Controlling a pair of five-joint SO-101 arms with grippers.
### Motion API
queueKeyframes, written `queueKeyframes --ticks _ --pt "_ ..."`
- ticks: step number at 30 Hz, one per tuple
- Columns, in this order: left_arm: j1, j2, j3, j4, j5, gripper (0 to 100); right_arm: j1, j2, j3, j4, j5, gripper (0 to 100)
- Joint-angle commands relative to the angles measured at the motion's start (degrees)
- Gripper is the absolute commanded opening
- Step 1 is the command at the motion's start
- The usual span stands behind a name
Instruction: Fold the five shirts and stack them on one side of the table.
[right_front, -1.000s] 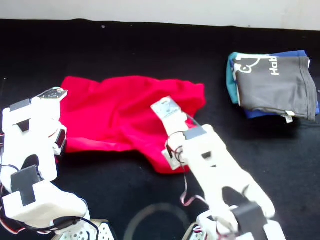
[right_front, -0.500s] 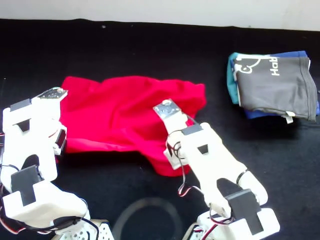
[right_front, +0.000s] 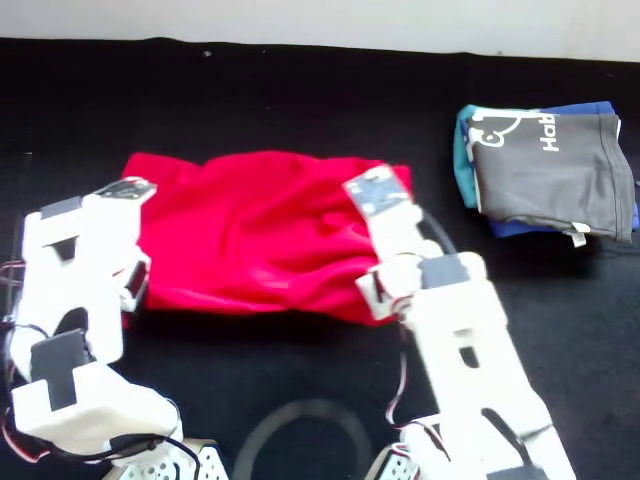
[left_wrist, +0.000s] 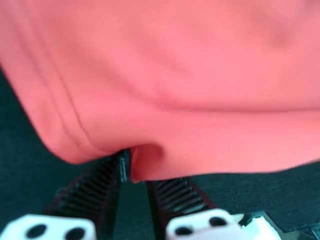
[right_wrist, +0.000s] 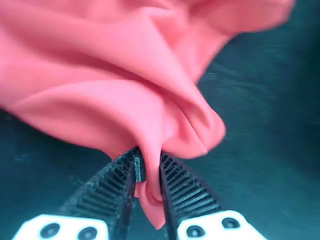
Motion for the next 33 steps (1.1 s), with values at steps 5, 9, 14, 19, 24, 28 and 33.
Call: queueKeyframes --ticks 5,9,14,19,24,28,33 --pt "5.9 -2.6 -0.8 -0.2 7.4 2 4.1 -3.6 -0.9 4.0 3.8 0.6" --pt "5.0 -5.9 -2.7 5.4 9.5 13 4.1 -3.5 -0.9 4.0 3.8 0.6" --pt "0.6 -14.0 -6.0 15.9 9.3 21 4.2 -3.5 -0.9 5.1 3.8 0.6" --pt "-2.8 -18.7 -3.2 11.6 9.2 21 4.2 -3.5 -0.9 6.5 3.8 0.6" --pt "-2.8 -17.6 9.5 -0.7 6.9 21 4.2 -3.5 -0.9 6.5 3.5 0.6" --pt "-3.0 -16.5 15.1 -4.5 7.5 21 4.2 -3.5 -0.9 6.5 3.5 0.6" --pt "-2.9 -15.6 17.7 -8.5 12.7 21 4.1 -3.5 -0.9 6.5 3.5 0.6"
